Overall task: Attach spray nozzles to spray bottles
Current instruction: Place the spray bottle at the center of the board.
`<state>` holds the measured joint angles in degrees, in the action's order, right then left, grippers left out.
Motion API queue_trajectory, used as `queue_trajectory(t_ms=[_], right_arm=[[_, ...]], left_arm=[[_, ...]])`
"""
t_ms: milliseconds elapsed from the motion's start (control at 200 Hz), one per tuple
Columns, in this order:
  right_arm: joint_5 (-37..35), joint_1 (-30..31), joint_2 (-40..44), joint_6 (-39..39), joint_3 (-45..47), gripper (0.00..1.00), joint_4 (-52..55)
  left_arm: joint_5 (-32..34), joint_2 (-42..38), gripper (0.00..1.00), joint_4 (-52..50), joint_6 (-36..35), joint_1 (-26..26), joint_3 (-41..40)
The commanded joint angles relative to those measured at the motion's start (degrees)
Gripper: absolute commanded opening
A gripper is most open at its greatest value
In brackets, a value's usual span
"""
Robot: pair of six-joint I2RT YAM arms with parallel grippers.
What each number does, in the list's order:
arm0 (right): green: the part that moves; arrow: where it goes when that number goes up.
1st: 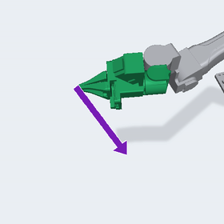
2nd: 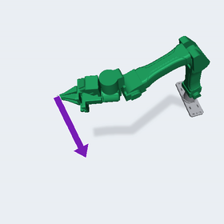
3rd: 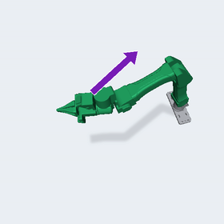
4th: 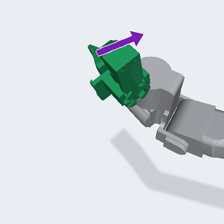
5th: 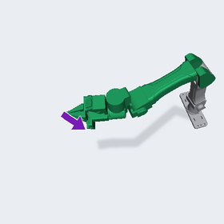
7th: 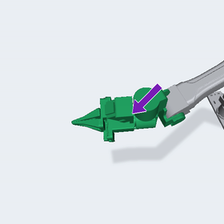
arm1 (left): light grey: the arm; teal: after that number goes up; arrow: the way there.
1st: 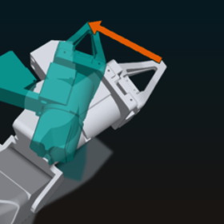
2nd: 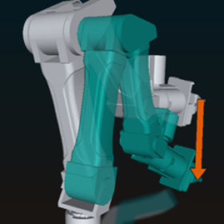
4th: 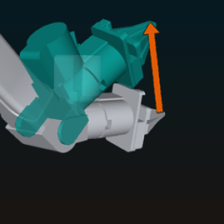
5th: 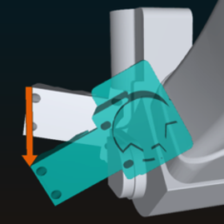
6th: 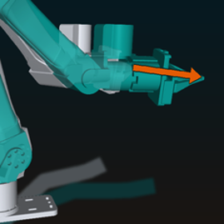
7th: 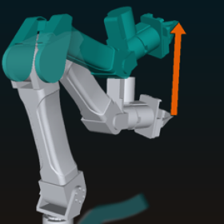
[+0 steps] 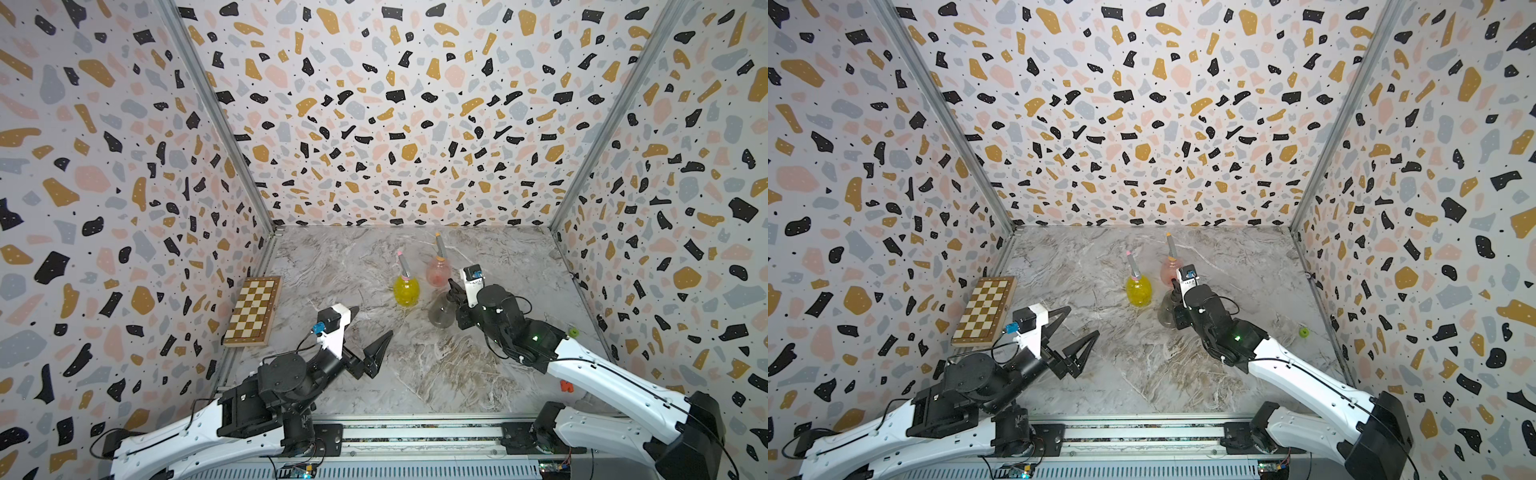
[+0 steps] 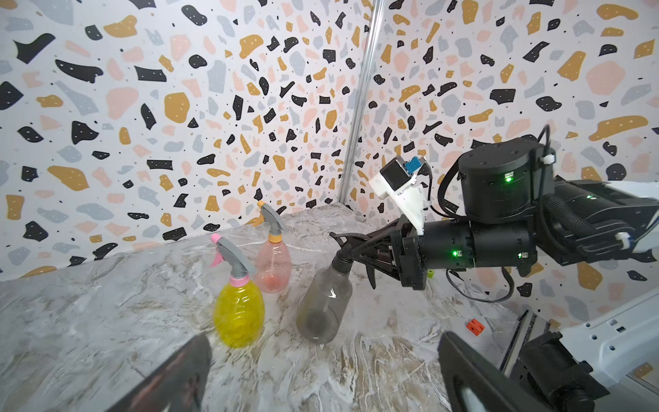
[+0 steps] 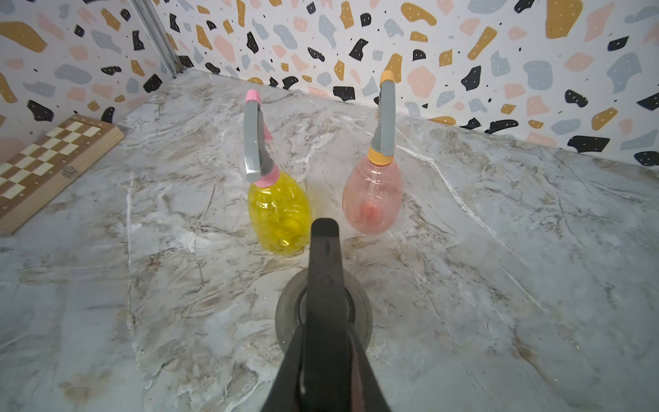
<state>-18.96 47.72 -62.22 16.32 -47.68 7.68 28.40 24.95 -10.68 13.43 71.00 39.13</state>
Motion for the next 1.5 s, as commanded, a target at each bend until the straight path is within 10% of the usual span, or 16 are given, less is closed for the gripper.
queue_trajectory(t_ms=[0, 360, 986, 1126, 1186, 1346, 1497], right_arm=[[-0.92, -0.18, -0.74, -2.23, -1.1, 0.0, -10.22], [0.11, -0.1, -7.93, -1.51, -0.3, 0.05, -9.32], [0.81, 0.0, -0.6, 1.71, -3.3, 0.71, -3.01], [-3.2, -0.64, 3.88, 2.63, -4.98, 0.88, -2.16], [-3.76, -2.03, 3.87, 3.76, -5.41, 0.89, -0.67], [-3.34, -4.64, 2.89, 7.52, -5.68, 0.9, 2.63], [-7.43, -5.08, 2.89, 10.16, -6.15, 0.96, 4.42]], left_arm=[[1.81, -1.63, 0.99, -3.51, 1.44, 0.1, 0.3], [4.2, -2.63, 0.99, -4.34, 1.16, 0.1, -0.3], [5.36, -2.35, 0.99, -4.14, -0.26, 0.09, 1.4], [15.99, 3.78, 0.99, -3.58, -5.0, -0.37, 4.46], [16.89, 7.51, 0.99, -3.91, -5.17, -5.05, 5.93], [-8.64, 12.85, 0.99, -2.51, 6.85, -32.89, 6.48], [-3.4, 21.31, 0.99, 8.19, 5.0, -41.89, 3.21]])
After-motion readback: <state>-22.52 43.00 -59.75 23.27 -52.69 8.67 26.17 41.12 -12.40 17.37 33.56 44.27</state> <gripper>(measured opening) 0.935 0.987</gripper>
